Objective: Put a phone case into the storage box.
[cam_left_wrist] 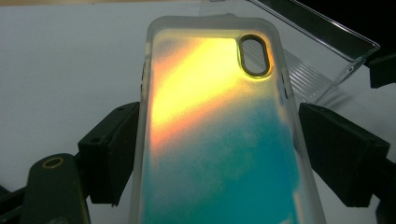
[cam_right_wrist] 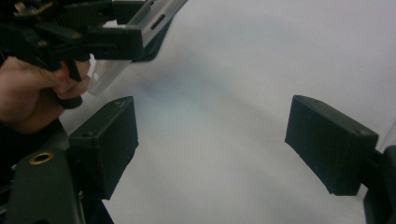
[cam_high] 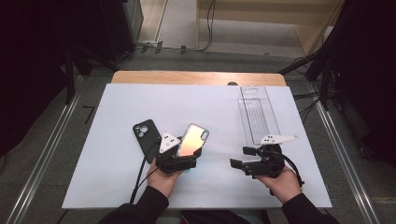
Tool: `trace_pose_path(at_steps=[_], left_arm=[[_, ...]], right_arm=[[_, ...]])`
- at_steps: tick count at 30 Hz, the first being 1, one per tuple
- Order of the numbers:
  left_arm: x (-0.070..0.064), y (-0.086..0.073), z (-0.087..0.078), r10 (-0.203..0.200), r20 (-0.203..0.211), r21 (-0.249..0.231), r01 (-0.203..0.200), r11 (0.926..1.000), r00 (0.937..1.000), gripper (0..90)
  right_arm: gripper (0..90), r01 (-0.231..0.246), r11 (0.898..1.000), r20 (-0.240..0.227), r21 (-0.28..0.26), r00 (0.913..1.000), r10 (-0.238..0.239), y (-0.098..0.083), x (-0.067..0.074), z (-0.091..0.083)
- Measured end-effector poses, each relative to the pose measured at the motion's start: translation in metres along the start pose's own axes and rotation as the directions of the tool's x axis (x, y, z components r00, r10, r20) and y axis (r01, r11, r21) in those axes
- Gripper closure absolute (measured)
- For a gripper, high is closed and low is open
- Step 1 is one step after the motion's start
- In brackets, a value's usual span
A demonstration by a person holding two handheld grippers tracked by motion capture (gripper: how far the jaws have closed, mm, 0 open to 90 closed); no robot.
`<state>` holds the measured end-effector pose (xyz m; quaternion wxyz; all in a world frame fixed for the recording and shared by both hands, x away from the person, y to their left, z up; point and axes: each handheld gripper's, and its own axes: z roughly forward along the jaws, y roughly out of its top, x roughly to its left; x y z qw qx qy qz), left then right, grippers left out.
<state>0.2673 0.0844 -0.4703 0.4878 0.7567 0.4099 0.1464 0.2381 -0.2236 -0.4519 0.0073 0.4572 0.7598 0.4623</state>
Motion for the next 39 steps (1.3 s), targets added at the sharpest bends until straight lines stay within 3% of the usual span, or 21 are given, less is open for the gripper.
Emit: trace_pose_path(at_steps=[8,19,22,24,35,39], left_arm=[[-0.007,-0.006,0.000,0.029,-0.059,-0.072,-0.034,0.9969,0.9978,16.4],[-0.010,-0.010,0.002,0.021,-0.048,-0.095,-0.026,0.9951,0.9986,16.4],[-0.010,-0.013,0.004,0.000,-0.036,-0.099,-0.003,0.9951,0.9993,16.4],[-0.010,-0.015,0.003,-0.018,-0.022,-0.114,0.015,0.9933,0.9996,16.4],[-0.014,-0.016,0.002,0.005,-0.026,-0.147,-0.009,0.9891,0.9996,16.4],[-0.015,-0.016,0.001,0.013,-0.026,-0.157,-0.017,0.9875,0.9996,16.5]], right_arm=[[15.4,-0.005,0.999,-0.016,-0.040,0.9999,0.005,0.011,0.007,0.007],[15.6,-0.033,0.996,-0.040,-0.086,0.9988,0.029,0.027,0.009,0.013],[15.6,-0.006,0.996,-0.002,-0.089,1.0000,0.005,0.032,0.014,0.015],[15.6,-0.007,0.996,-0.012,-0.089,0.9999,0.006,0.035,0.016,0.017],[19.2,-0.022,0.996,-0.048,-0.091,0.9987,0.018,0.052,0.024,0.033],[20.7,-0.062,0.995,-0.070,-0.084,0.9960,0.056,0.056,0.023,0.040]])
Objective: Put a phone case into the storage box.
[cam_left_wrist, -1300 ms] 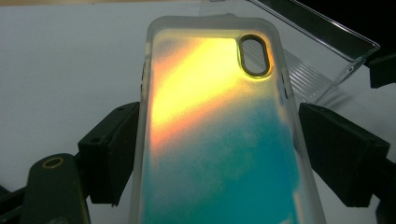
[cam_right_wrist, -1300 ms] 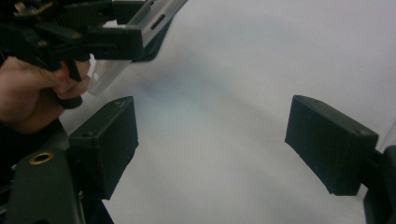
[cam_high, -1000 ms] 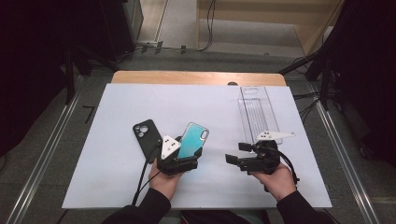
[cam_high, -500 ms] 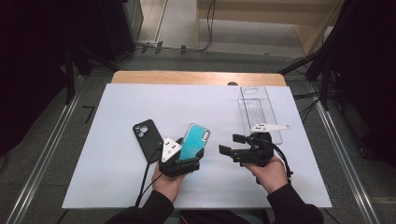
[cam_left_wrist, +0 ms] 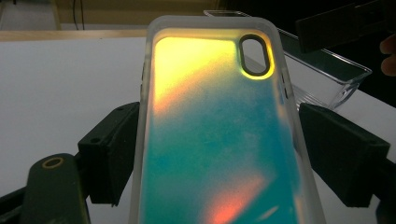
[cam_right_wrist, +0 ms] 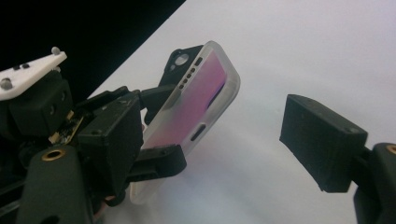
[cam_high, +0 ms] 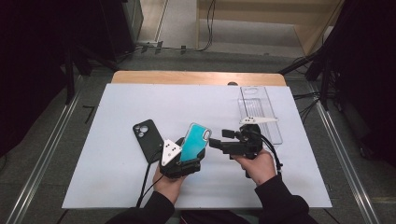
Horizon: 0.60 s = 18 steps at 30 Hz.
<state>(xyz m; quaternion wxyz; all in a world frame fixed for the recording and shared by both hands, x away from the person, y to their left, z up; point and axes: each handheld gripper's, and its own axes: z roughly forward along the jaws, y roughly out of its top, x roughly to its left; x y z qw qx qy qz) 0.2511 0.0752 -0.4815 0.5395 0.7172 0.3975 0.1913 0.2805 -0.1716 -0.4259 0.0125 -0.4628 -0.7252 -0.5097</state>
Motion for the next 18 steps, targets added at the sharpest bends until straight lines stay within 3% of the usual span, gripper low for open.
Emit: trace_pose_path(at_steps=[5,9,16,18], left_arm=[[-0.001,0.001,-0.001,-0.012,0.005,-0.012,0.012,0.9999,0.9999,16.4],[-0.003,0.002,-0.004,-0.009,0.006,-0.027,0.009,0.9996,0.9999,16.4],[-0.006,0.003,-0.006,-0.014,0.010,-0.030,0.014,0.9995,0.9998,16.4],[-0.006,0.003,-0.007,-0.018,0.010,-0.028,0.018,0.9994,0.9998,16.4]], right_arm=[[27.1,-0.052,0.998,-0.027,0.021,0.9983,0.053,0.004,-0.003,0.010],[36.5,-0.107,0.994,-0.069,0.036,0.9916,0.110,0.010,-0.004,0.020],[48.2,-0.163,0.986,-0.082,0.046,0.9826,0.167,0.014,-0.006,0.027],[56.8,-0.186,0.982,-0.082,0.038,0.9786,0.189,0.015,-0.008,0.027]])
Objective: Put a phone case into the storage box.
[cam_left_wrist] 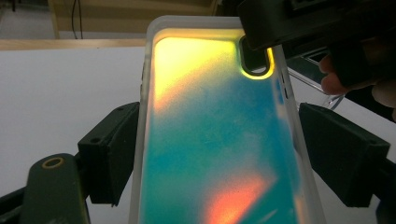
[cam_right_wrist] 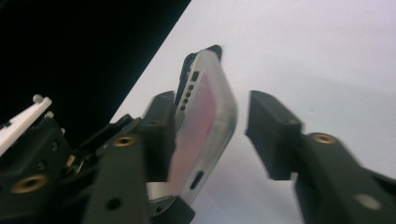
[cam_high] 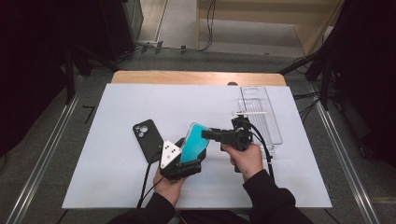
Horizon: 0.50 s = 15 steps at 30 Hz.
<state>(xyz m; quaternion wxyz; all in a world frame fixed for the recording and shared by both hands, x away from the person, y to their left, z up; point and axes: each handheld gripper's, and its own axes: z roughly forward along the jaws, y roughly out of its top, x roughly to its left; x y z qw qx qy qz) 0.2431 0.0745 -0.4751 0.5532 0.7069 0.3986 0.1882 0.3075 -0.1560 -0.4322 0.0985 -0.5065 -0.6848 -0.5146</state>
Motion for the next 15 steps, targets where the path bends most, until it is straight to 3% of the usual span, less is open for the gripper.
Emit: trace_pose_path(at_steps=[1,3,9,15], left_arm=[[-0.0002,0.0000,-0.0018,-0.009,0.008,0.000,0.009,1.0000,0.9999,16.4],[-0.0006,0.0000,-0.0020,-0.008,0.007,0.003,0.008,1.0000,0.9999,16.4],[-0.0024,-0.0025,-0.0008,0.018,0.001,0.005,-0.018,0.9998,0.9998,16.3],[0.0004,-0.0015,0.0009,-0.005,0.035,0.033,0.004,0.9994,0.9994,16.1]], right_arm=[[68.7,-0.019,1.000,-0.007,0.000,0.9998,0.019,0.0013,-0.0015,-0.0006],[73.7,-0.009,1.000,-0.010,-0.001,0.9999,0.009,0.0016,-0.0017,-0.0003],[76.6,-0.024,1.000,-0.014,0.011,0.9996,0.024,0.0024,0.0001,-0.0016],[76.9,-0.050,0.998,-0.022,0.028,0.9985,0.050,0.0031,-0.0011,-0.0035]])
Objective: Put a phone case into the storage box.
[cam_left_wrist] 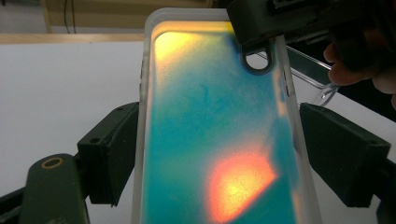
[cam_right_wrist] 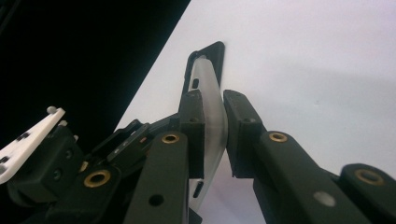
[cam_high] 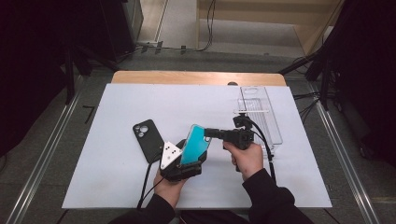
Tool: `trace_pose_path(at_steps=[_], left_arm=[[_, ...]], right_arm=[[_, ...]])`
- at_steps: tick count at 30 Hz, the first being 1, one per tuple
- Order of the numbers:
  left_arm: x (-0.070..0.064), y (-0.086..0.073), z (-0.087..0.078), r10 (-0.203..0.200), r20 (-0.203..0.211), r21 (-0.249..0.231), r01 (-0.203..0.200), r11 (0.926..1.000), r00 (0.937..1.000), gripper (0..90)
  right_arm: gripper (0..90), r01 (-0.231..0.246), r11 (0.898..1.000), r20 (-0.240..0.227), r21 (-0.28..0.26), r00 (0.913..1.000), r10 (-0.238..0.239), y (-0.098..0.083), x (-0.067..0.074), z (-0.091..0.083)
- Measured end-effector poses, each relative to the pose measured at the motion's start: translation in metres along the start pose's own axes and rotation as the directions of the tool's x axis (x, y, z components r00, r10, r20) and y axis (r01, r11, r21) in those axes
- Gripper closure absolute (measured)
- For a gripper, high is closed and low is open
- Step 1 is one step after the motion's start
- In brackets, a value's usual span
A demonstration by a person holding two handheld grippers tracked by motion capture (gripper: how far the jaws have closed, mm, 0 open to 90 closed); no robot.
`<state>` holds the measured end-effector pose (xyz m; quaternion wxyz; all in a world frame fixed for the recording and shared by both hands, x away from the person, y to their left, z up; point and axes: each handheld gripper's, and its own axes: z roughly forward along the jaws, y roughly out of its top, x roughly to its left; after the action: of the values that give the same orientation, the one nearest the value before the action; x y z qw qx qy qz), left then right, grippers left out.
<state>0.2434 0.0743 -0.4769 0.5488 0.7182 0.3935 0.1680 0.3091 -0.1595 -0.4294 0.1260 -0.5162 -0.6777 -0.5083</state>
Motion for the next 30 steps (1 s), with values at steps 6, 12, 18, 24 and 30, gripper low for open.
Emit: trace_pose_path(at_steps=[6,12,18,24,30], left_arm=[[-0.001,0.006,0.003,-0.015,0.004,0.103,0.015,0.9946,0.9999,13.3],[-0.003,0.016,-0.001,-0.013,-0.004,0.167,0.014,0.9858,0.9999,13.4],[0.001,0.025,-0.005,-0.024,0.047,0.238,0.012,0.9711,0.9986,13.5],[0.005,0.031,-0.003,-0.045,0.083,0.334,0.015,0.9426,0.9956,13.5],[0.015,0.040,-0.004,-0.077,0.131,0.382,0.022,0.9240,0.9884,13.5]], right_arm=[[77.4,0.027,1.000,0.021,0.016,0.9994,-0.027,-0.001,0.002,-0.001],[77.5,0.048,0.999,0.061,0.001,0.9970,-0.048,0.001,0.000,-0.006],[77.4,0.118,0.993,0.126,-0.005,0.9852,-0.116,0.002,0.002,-0.014],[77.4,0.172,0.985,0.159,-0.007,0.9727,-0.169,0.003,0.004,-0.018],[77.3,0.248,0.969,0.196,-0.008,0.9502,-0.242,0.003,0.007,-0.023]])
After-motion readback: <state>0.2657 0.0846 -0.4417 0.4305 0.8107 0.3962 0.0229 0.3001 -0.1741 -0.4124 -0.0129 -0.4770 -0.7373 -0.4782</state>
